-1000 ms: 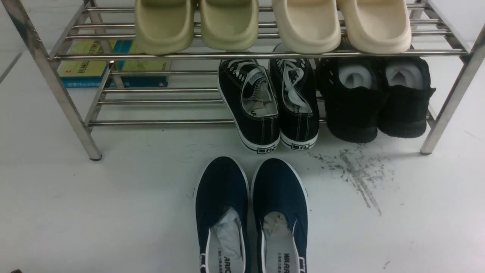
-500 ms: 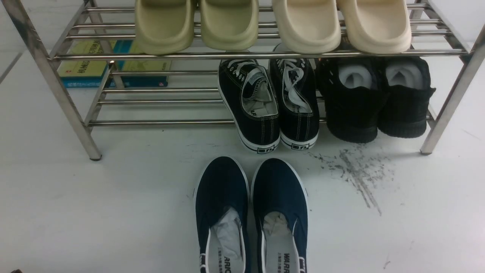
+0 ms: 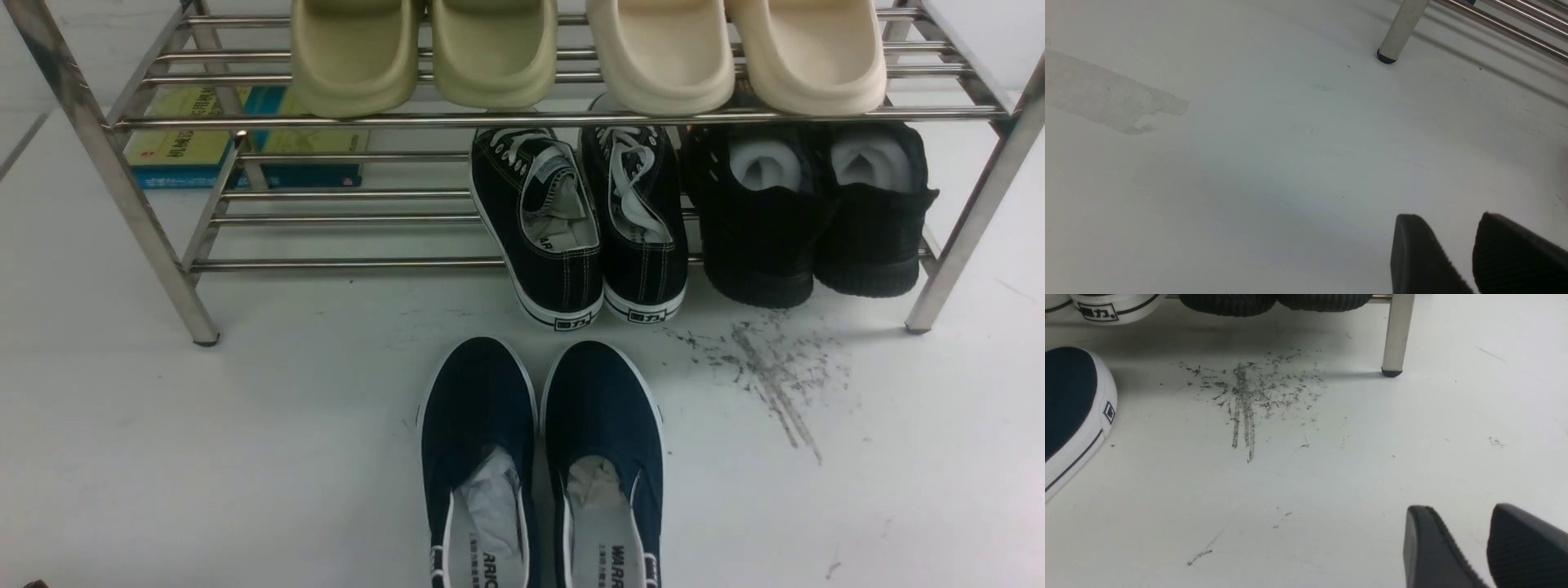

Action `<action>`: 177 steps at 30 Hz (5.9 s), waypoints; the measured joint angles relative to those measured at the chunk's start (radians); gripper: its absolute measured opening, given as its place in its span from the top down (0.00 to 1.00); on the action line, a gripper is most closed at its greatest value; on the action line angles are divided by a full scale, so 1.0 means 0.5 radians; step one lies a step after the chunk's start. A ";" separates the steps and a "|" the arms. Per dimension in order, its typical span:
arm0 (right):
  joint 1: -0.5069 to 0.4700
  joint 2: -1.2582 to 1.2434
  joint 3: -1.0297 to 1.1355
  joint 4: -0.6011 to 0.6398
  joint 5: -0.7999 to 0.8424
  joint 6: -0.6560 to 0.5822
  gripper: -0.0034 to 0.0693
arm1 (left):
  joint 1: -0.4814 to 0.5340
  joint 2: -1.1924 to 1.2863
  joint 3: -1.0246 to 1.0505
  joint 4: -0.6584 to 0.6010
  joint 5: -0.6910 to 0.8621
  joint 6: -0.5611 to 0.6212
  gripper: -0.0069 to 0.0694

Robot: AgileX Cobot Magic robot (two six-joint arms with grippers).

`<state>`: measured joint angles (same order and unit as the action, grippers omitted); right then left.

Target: Take the shoes off the shelf with your hand on the white table.

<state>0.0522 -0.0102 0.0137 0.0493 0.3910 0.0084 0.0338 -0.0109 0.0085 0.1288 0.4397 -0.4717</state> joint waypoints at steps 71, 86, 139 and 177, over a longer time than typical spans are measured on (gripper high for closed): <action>0.000 2.040 -1.700 0.840 1.215 -0.621 0.95 | 0.000 0.000 0.000 0.000 0.000 0.000 0.60; 0.684 2.864 -2.638 0.325 1.224 -0.062 0.67 | 0.000 0.000 0.000 0.000 0.000 0.000 0.60; 0.956 3.747 -2.977 -1.172 0.720 0.258 0.22 | 0.000 0.000 0.000 0.000 0.000 0.000 0.60; 0.956 3.771 -2.992 -1.221 0.813 0.423 0.33 | 0.000 0.000 0.000 0.002 0.000 0.000 0.60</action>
<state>0.5300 1.8753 -1.4825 -0.5612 0.7974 0.2201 0.0338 -0.0109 0.0085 0.1299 0.4397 -0.4717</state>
